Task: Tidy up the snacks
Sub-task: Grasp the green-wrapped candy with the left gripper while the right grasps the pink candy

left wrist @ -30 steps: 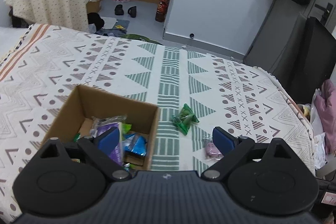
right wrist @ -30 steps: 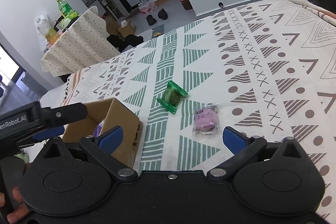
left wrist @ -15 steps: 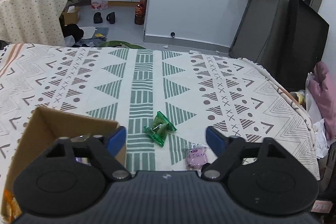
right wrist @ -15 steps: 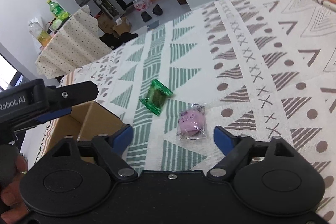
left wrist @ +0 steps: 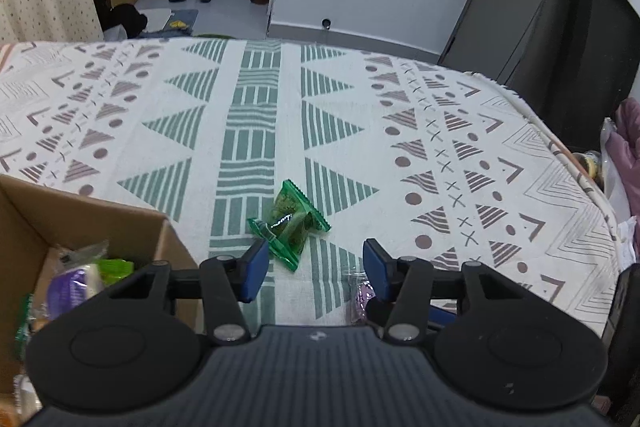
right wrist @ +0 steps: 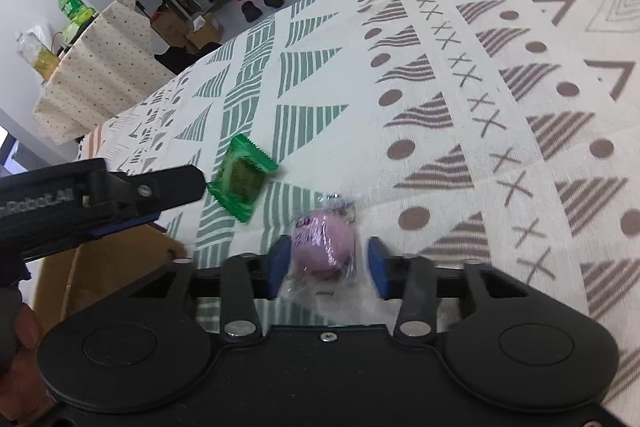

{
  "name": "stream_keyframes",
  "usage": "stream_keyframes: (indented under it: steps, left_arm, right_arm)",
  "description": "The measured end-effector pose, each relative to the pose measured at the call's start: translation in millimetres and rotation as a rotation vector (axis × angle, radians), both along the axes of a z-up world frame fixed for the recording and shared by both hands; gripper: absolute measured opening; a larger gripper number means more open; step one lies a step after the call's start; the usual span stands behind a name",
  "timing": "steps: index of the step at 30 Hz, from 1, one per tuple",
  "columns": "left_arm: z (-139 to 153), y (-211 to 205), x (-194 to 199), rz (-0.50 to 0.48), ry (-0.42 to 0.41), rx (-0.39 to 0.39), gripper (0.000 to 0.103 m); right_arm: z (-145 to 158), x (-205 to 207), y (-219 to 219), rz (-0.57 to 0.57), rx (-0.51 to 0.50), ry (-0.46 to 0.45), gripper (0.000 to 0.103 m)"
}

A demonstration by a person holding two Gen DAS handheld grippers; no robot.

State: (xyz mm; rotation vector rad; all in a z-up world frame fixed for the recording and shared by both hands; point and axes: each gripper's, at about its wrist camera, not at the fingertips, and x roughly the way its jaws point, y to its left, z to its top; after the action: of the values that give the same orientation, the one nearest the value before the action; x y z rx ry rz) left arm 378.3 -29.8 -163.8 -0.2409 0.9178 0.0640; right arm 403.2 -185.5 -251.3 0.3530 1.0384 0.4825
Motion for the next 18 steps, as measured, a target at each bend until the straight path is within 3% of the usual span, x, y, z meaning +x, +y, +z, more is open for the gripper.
stream_keyframes:
  steps: [11, 18]
  left_arm:
    - [-28, -4, 31, 0.018, 0.028, 0.042, 0.052]
    - [-43, -5, 47, 0.049, 0.053, 0.073, 0.062]
  right_arm:
    - [-7, 16, -15, -0.068, 0.036, -0.031, 0.025]
    - [-11, 22, -24, -0.098, 0.059, -0.037, 0.025]
